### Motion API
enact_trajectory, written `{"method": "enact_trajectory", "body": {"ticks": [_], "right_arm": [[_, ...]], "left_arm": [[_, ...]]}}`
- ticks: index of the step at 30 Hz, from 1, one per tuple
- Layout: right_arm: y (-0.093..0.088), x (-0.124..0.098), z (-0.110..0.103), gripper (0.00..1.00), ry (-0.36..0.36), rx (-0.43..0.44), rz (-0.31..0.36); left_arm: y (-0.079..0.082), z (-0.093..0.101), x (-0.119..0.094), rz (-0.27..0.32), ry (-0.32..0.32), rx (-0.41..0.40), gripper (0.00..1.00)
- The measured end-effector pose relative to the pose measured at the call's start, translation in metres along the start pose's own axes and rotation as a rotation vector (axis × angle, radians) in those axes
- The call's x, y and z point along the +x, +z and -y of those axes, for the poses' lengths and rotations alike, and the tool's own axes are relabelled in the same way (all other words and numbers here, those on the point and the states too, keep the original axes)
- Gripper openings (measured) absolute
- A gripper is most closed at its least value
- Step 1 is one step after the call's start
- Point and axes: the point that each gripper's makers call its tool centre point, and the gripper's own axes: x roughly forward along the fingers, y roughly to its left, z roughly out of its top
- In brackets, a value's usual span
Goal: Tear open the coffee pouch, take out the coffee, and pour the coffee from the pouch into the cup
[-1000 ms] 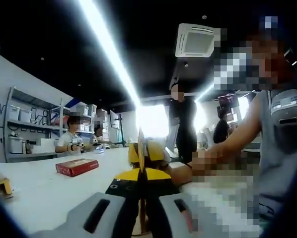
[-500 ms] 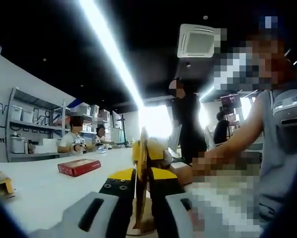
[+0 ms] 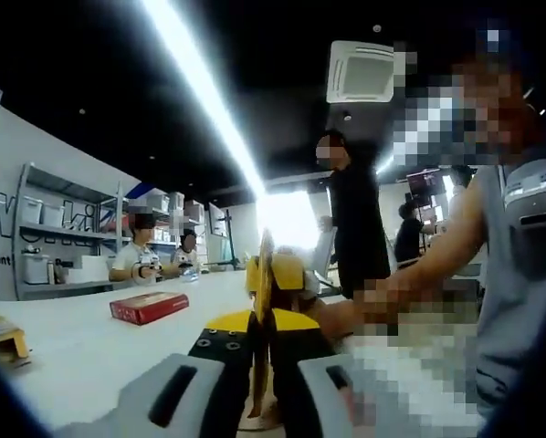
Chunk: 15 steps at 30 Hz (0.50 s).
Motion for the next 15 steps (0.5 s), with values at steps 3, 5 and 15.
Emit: {"method": "enact_trajectory", "body": {"ticks": [3, 5, 15], "right_arm": [[0.01, 0.001, -0.002, 0.06, -0.03, -0.014, 0.014], [0.015, 0.003, -0.006, 0.06, -0.04, -0.02, 0.015], [-0.003, 0.012, 0.003, 0.06, -0.19, -0.04, -0.144]], "left_arm": [[0.003, 0.002, -0.001, 0.014, -0.004, -0.016, 0.13], [0.004, 0.0, -0.001, 0.019, -0.002, -0.02, 0.13], [0.012, -0.006, -0.008, 0.05, 0.002, -0.025, 0.15]]}}
